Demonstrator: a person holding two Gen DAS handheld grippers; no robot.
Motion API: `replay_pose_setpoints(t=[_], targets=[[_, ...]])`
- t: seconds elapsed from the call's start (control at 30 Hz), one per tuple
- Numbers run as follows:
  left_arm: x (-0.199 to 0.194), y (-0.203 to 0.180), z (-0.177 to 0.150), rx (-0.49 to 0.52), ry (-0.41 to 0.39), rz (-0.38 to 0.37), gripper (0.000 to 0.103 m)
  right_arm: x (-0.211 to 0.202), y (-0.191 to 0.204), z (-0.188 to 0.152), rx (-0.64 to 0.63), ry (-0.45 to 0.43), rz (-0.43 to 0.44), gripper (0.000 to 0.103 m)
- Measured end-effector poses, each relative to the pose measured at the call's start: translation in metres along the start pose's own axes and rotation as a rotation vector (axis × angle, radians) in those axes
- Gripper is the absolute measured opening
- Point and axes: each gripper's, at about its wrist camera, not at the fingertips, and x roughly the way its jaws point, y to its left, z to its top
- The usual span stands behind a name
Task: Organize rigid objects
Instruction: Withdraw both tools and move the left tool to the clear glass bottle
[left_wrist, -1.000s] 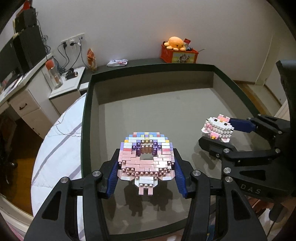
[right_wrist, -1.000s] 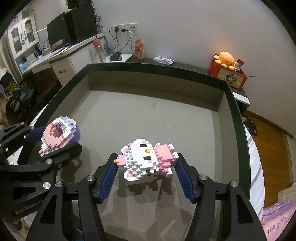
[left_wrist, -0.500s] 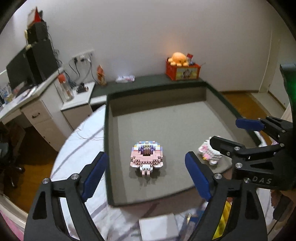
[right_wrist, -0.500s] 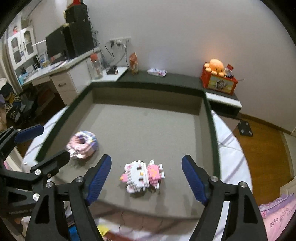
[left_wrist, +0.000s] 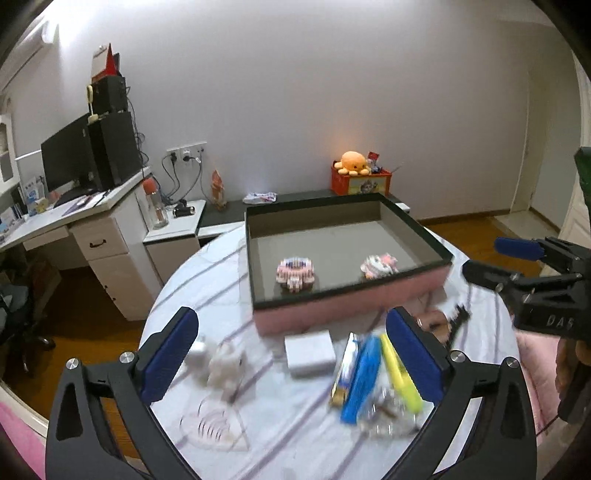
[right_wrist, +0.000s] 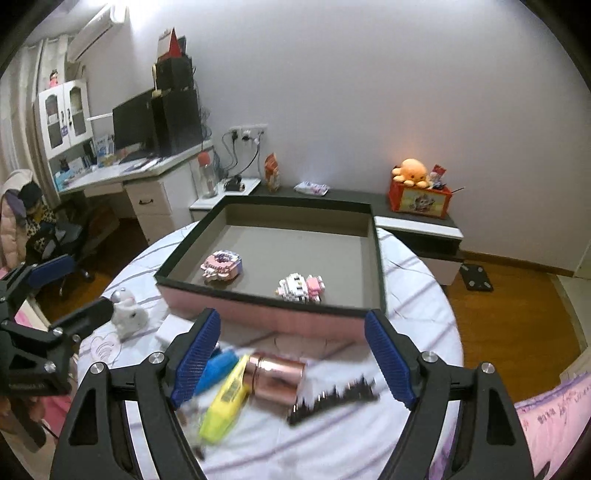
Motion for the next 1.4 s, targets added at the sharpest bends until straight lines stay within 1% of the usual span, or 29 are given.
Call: replay_pose_setpoints(t=[0.1, 0.17, 0.23, 0.37, 0.43, 0.6, 0.8, 0.97, 1.07, 1.4], targets=[[-0.017, 0.008, -0.014, -0.018, -0.004, 0.014, 0.103, -0.018, 0.001, -0.016, 0.027, -0.02, -0.017, 0.082], [-0.025, 0.012, -0.022, -0.028, 0.0, 0.003, 0.103, -0.024, 0.002, -0.025, 0.039, -0.01, -0.009, 0.082], [-0.028, 0.014, -0.029, -0.036, 0.008, -0.002, 0.103, -0.026, 0.002, -0.034, 0.058, -0.006, 0.006, 0.082], [-0.028, 0.01, -0.042, -0.013, 0.045, 0.002, 0.103, -0.027, 0.002, -0.045, 0.071, 0.018, 0.007, 0.082], [-0.028, 0.007, -0.046, -0.005, 0.05, 0.0, 0.103, -0.028, 0.002, -0.05, 0.075, 0.025, 0.006, 0.082], [-0.023, -0.007, -0.053, 0.031, 0.075, -0.014, 0.103, -0.032, -0.002, -0.056, 0.088, 0.032, -0.01, 0.082], [-0.016, -0.023, -0.055, 0.055, 0.095, -0.05, 0.103, -0.032, -0.004, -0.062, 0.089, 0.045, -0.023, 0.082], [-0.003, -0.037, -0.062, 0.074, 0.127, -0.06, 0.103, -0.023, -0.011, -0.072, 0.109, 0.079, -0.026, 0.082], [0.01, -0.046, -0.069, 0.097, 0.168, -0.058, 0.103, -0.018, -0.017, -0.079, 0.124, 0.1, -0.023, 0.082], [0.033, -0.073, -0.08, 0.172, 0.213, -0.089, 0.103, -0.003, -0.031, -0.09, 0.156, 0.135, -0.009, 0.082]])
